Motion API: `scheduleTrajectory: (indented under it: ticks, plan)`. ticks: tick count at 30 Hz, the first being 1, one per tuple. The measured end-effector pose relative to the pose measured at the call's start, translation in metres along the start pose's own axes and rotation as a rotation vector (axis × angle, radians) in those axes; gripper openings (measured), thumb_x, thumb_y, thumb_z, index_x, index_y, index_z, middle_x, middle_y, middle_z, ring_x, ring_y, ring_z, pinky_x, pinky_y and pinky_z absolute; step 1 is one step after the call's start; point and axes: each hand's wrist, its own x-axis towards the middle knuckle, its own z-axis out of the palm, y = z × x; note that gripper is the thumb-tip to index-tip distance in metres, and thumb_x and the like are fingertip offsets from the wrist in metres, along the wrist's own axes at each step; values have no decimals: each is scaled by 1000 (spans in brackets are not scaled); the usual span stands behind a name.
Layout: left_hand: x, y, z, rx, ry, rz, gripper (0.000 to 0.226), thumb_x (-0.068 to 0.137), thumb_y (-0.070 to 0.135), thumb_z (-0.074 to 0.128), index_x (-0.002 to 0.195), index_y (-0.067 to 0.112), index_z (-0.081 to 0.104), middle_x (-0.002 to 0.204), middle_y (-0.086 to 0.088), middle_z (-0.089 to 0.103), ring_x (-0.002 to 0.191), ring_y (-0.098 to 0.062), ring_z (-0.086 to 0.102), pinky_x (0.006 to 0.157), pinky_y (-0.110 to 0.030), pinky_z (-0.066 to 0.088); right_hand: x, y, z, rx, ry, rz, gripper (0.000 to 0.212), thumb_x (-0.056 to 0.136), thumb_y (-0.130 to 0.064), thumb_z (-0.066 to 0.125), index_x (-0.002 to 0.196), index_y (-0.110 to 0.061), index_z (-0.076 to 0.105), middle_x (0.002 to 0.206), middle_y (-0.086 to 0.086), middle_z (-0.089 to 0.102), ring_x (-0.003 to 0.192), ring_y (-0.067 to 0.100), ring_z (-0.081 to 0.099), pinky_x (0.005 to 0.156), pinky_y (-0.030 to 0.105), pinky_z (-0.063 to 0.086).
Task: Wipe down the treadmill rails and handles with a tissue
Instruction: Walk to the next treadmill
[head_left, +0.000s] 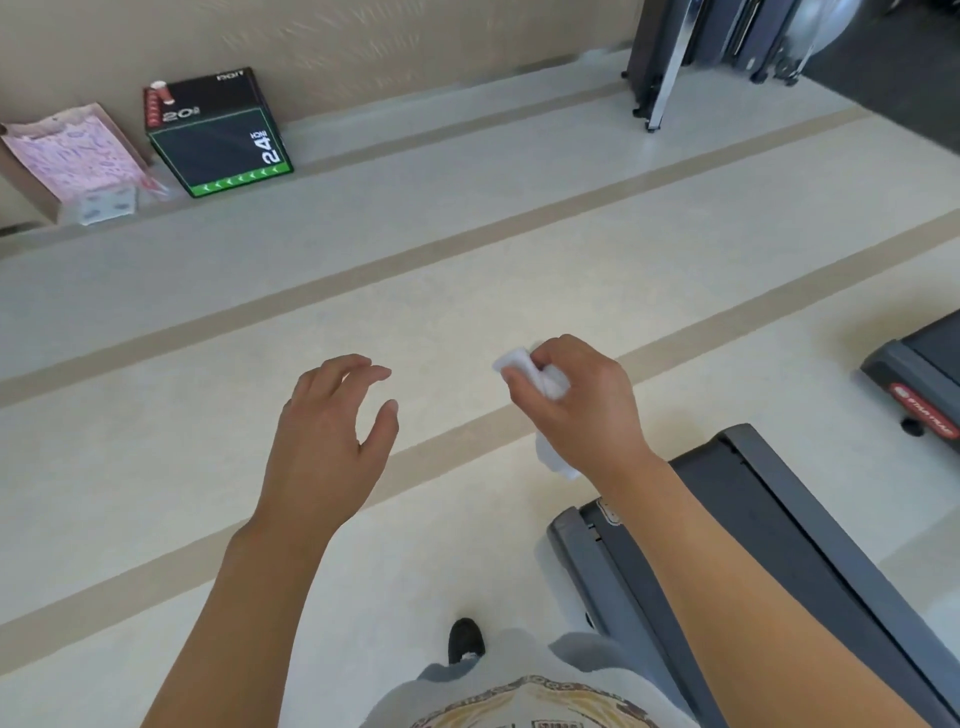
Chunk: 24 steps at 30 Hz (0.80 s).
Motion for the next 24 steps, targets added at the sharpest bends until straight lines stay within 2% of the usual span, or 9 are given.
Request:
scheduleTrajectory:
  ticks: [3, 8, 14, 19, 24]
  plan:
    - [26, -14, 2, -50, 2, 0, 41, 99, 40, 51, 133, 23, 66, 143, 7, 56, 132, -18, 46, 106, -51, 48, 20, -5, 11, -37, 6, 25, 23, 91, -38, 71, 80, -19, 64, 86, -4, 68, 79, 20, 65, 70, 41, 55]
    - [60, -31, 11, -82, 3, -12, 39, 100, 41, 51, 133, 24, 65, 143, 9, 55, 129, -18, 47, 96, -52, 53, 57, -3, 25, -79, -2, 31, 24, 92, -34, 73, 80, -15, 65, 82, -3, 66, 76, 20, 64, 68, 40, 55]
    - [124, -39, 23, -68, 4, -13, 38, 100, 41, 52, 133, 26, 65, 143, 11, 54, 130, -15, 45, 96, -50, 53, 123, 18, 35, -72, 34, 37, 18, 91, -35, 75, 83, -20, 66, 85, -7, 68, 77, 14, 63, 69, 34, 54]
    - [207, -15, 53, -51, -9, 24, 30, 104, 29, 61, 133, 26, 64, 143, 11, 54, 133, -12, 42, 101, -51, 51, 193, 48, 21, -10, 40, 86, 17, 92, -36, 73, 82, -24, 65, 87, -8, 68, 80, 14, 66, 74, 38, 56]
    - [299, 34, 89, -54, -52, 81, 30, 103, 30, 60, 133, 27, 65, 142, 13, 54, 133, -14, 44, 100, -51, 52, 264, 89, -20, -28, 72, 116, 19, 92, -38, 71, 80, -25, 64, 84, -8, 67, 79, 15, 66, 74, 42, 56]
